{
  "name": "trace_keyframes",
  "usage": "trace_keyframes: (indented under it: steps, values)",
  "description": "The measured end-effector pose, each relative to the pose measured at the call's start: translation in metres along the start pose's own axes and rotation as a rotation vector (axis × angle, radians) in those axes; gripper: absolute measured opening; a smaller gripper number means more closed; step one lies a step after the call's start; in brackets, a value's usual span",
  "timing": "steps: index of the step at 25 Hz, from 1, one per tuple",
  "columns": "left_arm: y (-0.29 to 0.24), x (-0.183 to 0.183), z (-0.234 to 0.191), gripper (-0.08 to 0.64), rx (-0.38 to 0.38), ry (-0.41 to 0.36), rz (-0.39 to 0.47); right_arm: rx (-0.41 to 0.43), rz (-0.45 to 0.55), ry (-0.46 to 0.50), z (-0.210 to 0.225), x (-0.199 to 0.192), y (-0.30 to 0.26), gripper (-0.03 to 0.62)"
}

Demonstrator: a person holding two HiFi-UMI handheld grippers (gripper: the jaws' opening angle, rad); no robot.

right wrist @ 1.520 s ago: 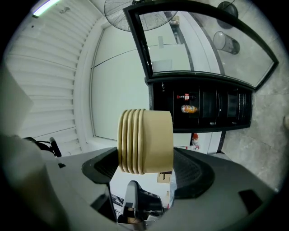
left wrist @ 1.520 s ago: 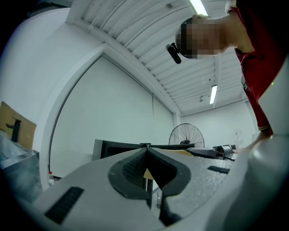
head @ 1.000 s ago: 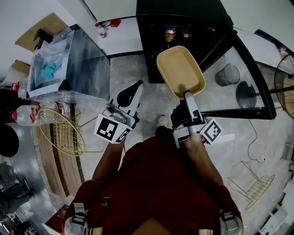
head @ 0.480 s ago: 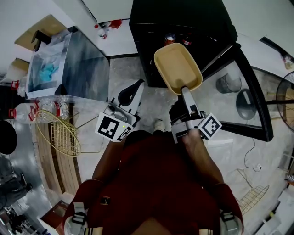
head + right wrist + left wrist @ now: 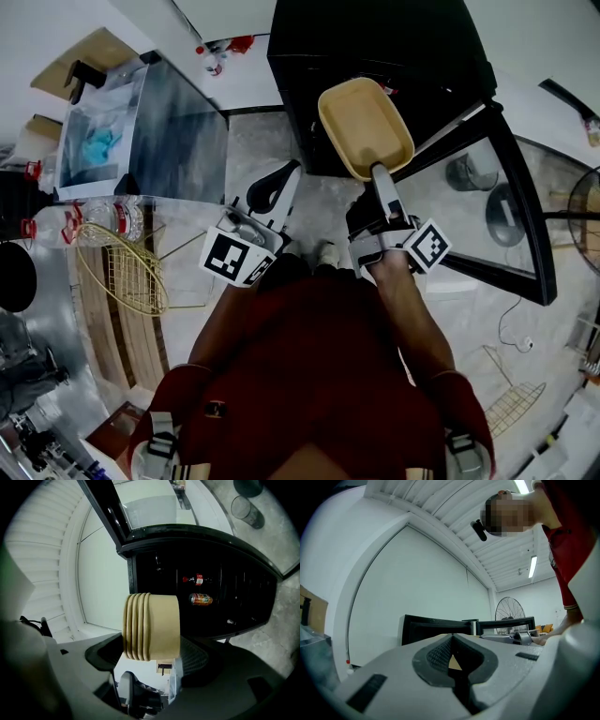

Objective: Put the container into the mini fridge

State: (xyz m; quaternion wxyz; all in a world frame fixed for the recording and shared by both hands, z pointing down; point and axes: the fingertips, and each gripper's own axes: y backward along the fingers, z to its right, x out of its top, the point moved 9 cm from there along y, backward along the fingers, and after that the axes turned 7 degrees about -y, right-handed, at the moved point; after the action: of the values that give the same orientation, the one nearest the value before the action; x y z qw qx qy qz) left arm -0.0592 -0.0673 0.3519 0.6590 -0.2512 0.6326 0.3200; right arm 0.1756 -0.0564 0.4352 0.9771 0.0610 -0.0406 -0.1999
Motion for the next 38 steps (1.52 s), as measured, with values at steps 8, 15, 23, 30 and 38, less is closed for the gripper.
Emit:
trace_keyframes:
  steps: [8, 15, 23, 30, 38]
  values:
    - [0.000, 0.003, -0.025, 0.006, -0.009, -0.010, -0.017, -0.019, 0.023, -0.019, 0.012, -0.002, -0.035, 0.377]
    - [-0.004, -0.001, -0.041, 0.006, -0.026, -0.001, -0.029, -0.012, 0.055, -0.034, 0.018, 0.002, -0.062, 0.377]
    - [-0.006, -0.005, -0.057, 0.006, -0.047, 0.005, -0.031, -0.037, 0.090, -0.036, 0.033, 0.003, -0.088, 0.377]
    - [-0.003, -0.006, -0.067, 0.005, -0.052, 0.007, -0.037, -0.037, 0.117, -0.040, 0.040, 0.007, -0.106, 0.377]
    - [-0.001, -0.009, -0.074, 0.006, -0.059, 0.007, -0.042, -0.025, 0.140, -0.042, 0.044, 0.010, -0.121, 0.377]
